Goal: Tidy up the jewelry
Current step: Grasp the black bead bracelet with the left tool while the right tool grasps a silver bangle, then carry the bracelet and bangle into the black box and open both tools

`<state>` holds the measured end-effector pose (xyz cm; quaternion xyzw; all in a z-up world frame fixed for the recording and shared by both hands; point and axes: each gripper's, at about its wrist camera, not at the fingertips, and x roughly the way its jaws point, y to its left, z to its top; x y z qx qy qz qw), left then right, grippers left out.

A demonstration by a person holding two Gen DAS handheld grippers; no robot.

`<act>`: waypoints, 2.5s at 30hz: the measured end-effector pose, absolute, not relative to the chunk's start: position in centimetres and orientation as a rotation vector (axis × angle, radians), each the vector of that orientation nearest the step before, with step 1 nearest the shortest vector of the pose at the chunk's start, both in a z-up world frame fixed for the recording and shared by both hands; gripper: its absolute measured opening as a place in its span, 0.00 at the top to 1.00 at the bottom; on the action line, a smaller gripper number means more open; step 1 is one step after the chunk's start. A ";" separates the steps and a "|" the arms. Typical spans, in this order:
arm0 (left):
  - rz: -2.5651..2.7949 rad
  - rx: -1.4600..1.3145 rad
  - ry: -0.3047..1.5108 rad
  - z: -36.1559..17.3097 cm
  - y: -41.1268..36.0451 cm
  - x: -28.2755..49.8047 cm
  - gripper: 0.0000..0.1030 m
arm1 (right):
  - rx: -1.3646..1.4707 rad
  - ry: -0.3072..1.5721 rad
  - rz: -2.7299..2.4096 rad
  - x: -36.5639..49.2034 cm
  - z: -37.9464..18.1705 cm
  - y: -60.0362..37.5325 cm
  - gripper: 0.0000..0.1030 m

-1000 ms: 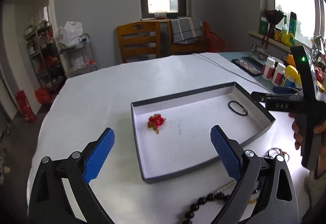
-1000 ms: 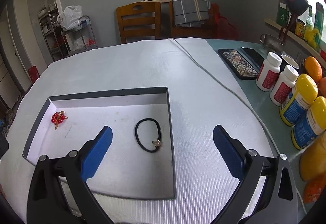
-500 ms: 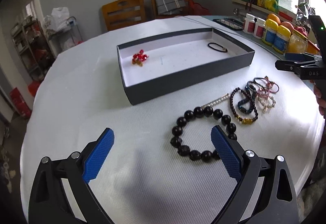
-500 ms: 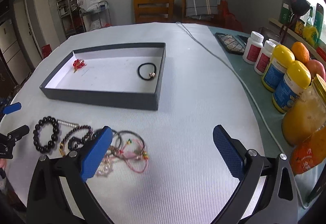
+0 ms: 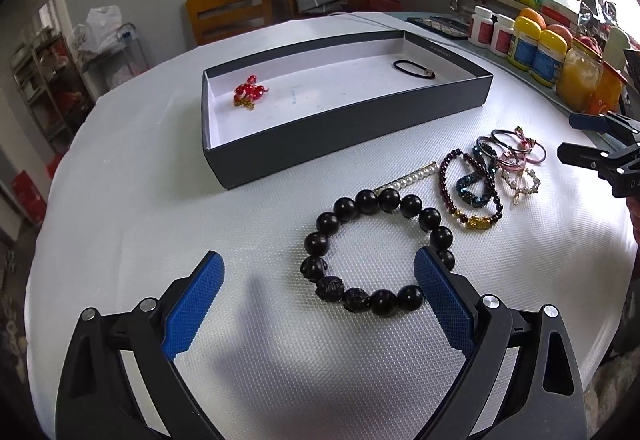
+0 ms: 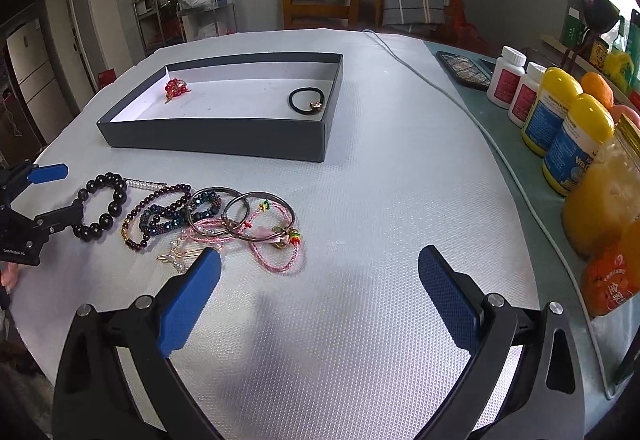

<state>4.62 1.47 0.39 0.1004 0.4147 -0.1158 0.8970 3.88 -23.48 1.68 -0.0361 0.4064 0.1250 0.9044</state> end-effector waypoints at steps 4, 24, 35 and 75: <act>-0.232 0.189 0.867 0.2 1.8 5.2 0.05 | -0.067 0.835 0.272 4.2 1.5 -23.0 0.06; -0.281 0.206 0.887 -0.8 1.2 5.1 0.33 | -0.022 0.846 0.283 4.7 1.9 -22.5 0.60; -0.352 0.228 0.874 -0.7 0.2 4.6 0.68 | -0.029 0.858 0.310 5.6 1.9 -20.6 0.63; -0.330 0.177 0.841 0.6 1.8 4.5 0.86 | -0.033 0.789 0.390 6.5 5.5 -19.9 0.98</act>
